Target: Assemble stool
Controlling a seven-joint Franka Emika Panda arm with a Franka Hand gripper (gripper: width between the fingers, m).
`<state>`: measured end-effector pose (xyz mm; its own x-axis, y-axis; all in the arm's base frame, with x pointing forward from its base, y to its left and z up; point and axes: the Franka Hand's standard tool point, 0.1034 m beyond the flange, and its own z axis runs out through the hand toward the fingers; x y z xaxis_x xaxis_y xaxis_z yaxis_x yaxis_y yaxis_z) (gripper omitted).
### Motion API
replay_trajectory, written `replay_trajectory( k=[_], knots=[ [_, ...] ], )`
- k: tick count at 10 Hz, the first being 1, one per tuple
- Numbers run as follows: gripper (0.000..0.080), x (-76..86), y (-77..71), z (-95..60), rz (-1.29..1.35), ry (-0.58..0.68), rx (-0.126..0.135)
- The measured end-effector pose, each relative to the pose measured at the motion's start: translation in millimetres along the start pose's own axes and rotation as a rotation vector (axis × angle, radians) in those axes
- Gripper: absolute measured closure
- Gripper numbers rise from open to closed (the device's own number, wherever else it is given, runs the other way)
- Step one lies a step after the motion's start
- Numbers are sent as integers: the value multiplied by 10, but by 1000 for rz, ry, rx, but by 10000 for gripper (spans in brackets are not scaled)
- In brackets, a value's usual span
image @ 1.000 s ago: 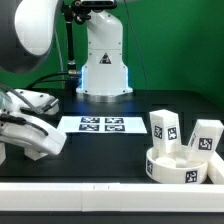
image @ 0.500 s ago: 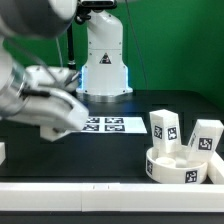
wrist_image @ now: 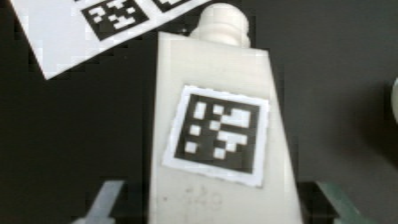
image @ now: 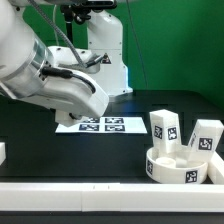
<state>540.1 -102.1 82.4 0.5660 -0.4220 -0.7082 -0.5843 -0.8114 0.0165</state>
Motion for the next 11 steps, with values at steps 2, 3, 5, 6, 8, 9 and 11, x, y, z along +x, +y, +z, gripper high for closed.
replay_trajectory(
  k=[2, 3, 5, 6, 8, 9, 11],
  knots=[
    [472, 91, -44, -52, -4, 70, 8],
    [472, 134, -122, -106, -13, 174, 22],
    [472, 38, -321, -87, -25, 330, 40],
    [472, -37, -407, -44, -32, 403, 48],
    [472, -162, -560, 50, -35, 537, 64],
    [472, -110, -579, 22, -40, 626, 74],
    [472, -59, -635, -4, -52, 756, 83]
  ],
)
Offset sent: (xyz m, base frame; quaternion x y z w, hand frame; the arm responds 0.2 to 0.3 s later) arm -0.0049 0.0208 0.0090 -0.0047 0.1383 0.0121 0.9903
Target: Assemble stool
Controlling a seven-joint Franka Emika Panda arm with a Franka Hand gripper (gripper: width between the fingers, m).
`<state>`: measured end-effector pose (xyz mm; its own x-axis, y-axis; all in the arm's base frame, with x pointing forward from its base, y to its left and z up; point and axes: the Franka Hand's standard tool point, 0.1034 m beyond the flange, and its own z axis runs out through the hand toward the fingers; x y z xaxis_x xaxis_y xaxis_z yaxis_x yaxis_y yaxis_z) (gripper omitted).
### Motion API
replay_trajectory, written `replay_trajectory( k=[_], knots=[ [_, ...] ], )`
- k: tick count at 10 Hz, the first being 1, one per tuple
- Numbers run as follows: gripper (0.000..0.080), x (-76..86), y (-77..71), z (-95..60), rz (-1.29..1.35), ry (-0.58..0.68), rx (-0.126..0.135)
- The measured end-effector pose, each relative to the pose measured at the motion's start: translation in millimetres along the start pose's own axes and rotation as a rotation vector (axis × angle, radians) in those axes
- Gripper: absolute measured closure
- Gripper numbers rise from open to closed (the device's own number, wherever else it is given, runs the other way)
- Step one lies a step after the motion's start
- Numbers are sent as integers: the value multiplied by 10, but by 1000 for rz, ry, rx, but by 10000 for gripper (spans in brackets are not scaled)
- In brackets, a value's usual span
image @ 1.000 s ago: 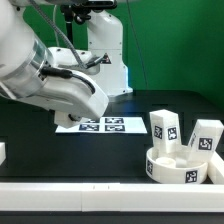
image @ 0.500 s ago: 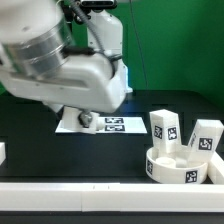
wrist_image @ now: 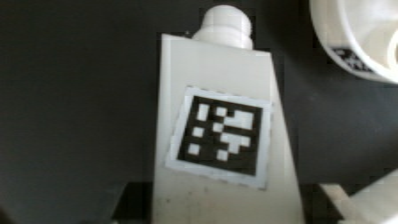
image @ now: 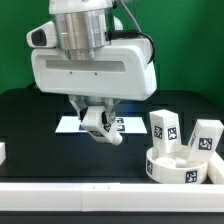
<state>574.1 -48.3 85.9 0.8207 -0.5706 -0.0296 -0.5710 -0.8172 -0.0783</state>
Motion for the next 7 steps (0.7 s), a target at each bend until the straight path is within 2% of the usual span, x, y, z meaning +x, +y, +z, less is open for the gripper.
replay_trajectory(
  k=[1, 3, 4, 7],
  knots=[
    [472, 27, -40, 10, -21, 94, 4],
    [472, 16, -127, -44, -106, 74, -31],
    [472, 58, -187, -92, -129, 79, -36],
    [472, 48, -162, -60, -123, 74, -38]
  ],
)
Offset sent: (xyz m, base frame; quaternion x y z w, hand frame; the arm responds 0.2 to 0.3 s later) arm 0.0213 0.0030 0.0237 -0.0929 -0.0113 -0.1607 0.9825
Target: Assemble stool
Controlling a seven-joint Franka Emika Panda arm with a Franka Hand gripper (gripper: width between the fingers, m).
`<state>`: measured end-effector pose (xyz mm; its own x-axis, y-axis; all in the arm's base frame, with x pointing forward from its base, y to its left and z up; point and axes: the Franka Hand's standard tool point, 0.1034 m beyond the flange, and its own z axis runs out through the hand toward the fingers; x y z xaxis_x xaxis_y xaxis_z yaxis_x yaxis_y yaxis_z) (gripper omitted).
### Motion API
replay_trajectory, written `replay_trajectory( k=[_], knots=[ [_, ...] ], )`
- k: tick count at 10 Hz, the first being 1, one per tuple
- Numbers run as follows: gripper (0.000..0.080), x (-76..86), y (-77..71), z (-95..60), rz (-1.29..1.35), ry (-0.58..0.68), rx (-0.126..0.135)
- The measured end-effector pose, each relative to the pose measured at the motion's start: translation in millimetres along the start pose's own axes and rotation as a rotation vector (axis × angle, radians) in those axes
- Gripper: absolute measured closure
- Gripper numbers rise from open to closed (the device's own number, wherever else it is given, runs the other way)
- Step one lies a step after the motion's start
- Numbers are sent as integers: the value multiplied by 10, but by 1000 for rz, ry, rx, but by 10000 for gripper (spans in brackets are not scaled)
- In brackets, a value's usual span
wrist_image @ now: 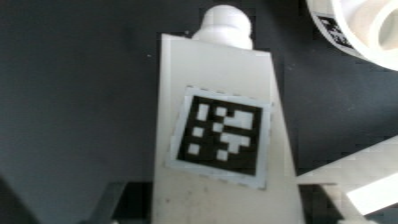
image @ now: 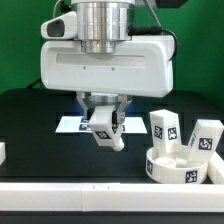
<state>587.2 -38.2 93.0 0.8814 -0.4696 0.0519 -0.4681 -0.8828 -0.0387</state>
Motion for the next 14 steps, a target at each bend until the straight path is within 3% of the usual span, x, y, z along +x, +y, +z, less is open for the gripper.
replay_trajectory(
  k=[2, 3, 5, 7, 10, 11, 14],
  knots=[
    [472, 7, 1, -2, -20, 2, -5],
    [472, 45, -13, -27, -106, 14, -30],
    [472, 54, -88, -59, -160, 24, -43],
    [472, 31, -247, -84, -272, 37, -79],
    [472, 47, -247, -72, -264, 60, -69],
    [472, 99, -298, -89, -286, 117, -63],
    [472, 48, -592, -95, -390, 317, -26]
  ],
)
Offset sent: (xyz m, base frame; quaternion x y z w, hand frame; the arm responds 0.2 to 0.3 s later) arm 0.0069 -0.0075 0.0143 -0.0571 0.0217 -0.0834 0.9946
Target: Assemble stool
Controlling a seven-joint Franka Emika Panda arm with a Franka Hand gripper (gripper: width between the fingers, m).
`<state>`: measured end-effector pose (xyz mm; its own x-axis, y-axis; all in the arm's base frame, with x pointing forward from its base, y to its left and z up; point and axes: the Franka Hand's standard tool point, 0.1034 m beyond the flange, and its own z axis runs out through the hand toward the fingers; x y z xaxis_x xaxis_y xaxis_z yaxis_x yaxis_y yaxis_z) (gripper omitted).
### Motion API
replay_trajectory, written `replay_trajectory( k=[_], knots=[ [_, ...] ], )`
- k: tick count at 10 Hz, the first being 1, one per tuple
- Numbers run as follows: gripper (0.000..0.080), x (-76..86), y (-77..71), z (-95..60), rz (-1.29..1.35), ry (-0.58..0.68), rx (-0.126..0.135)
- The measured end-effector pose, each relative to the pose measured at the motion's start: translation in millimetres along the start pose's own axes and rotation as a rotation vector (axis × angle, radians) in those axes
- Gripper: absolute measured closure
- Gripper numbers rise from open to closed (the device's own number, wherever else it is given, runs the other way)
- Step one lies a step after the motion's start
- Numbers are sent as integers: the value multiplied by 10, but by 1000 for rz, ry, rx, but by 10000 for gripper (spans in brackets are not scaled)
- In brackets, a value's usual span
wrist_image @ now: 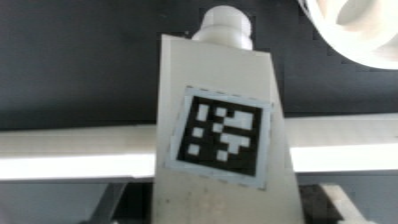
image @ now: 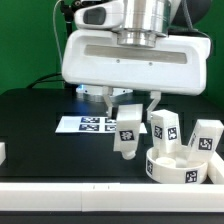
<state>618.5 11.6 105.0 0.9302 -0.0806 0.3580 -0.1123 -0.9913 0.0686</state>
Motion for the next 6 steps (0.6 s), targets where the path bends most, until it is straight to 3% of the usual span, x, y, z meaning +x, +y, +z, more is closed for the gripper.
replay_trajectory(
  k=[5, 6],
  knots=[
    [472, 37, -15, -14, 13, -1, 6],
    [472, 42, -106, -65, 7, 4, 15]
  ],
)
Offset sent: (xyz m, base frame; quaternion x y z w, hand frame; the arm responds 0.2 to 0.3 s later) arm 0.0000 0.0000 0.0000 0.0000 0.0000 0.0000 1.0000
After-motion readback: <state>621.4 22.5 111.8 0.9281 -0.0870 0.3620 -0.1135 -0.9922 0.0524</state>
